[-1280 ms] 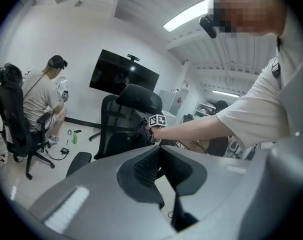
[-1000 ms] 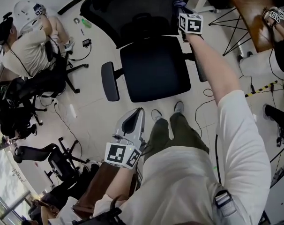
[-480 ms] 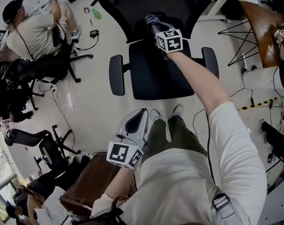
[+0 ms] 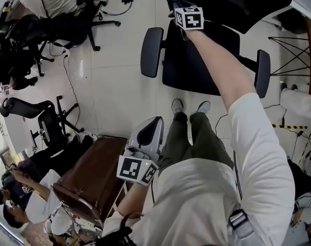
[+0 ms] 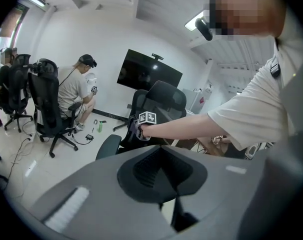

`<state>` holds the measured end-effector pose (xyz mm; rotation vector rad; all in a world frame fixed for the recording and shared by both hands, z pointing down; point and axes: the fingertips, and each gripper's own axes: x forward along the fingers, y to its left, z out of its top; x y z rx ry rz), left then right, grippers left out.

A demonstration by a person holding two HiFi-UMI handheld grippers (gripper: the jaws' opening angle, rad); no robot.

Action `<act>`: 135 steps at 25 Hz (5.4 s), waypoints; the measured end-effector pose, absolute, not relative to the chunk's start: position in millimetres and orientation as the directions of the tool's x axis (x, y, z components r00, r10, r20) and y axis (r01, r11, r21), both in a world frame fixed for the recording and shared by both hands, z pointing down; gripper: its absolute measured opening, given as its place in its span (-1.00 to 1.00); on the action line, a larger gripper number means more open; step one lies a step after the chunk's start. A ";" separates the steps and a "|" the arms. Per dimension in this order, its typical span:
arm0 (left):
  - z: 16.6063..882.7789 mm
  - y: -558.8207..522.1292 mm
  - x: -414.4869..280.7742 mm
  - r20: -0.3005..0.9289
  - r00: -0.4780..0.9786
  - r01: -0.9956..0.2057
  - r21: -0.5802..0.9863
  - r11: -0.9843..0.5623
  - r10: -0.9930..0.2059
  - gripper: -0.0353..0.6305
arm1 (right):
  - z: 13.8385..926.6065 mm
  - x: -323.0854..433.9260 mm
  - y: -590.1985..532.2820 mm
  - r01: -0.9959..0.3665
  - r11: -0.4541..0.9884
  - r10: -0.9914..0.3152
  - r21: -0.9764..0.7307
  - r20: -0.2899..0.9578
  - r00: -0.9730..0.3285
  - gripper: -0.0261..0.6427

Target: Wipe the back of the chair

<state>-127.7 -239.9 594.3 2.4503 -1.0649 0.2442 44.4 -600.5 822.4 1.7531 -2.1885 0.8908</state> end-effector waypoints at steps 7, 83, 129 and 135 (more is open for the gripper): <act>588.9 -247.9 -99.7 0.326 0.728 -0.685 0.346 -0.641 -0.603 -0.64 | 825.7 111.6 -576.4 -0.950 0.040 -0.833 -0.309 0.515 -0.203 -0.80; 474.4 -91.3 -159.4 -0.093 0.774 -0.626 0.041 -0.779 -0.627 -0.62 | 442.6 56.8 -3.7 -0.976 0.077 -0.962 -0.204 -0.271 -0.019 -0.80; 485.4 279.7 -256.9 -0.083 0.806 -0.588 -0.011 -0.809 -0.585 -0.62 | 422.2 -61.6 389.4 -0.982 0.116 -0.942 -0.149 -0.331 -0.062 -0.79; 453.2 312.6 -262.4 -0.125 0.796 -0.599 -0.019 -0.801 -0.593 -0.62 | 404.2 -70.0 419.1 -0.977 0.163 -0.930 -0.138 -0.353 -0.106 -0.79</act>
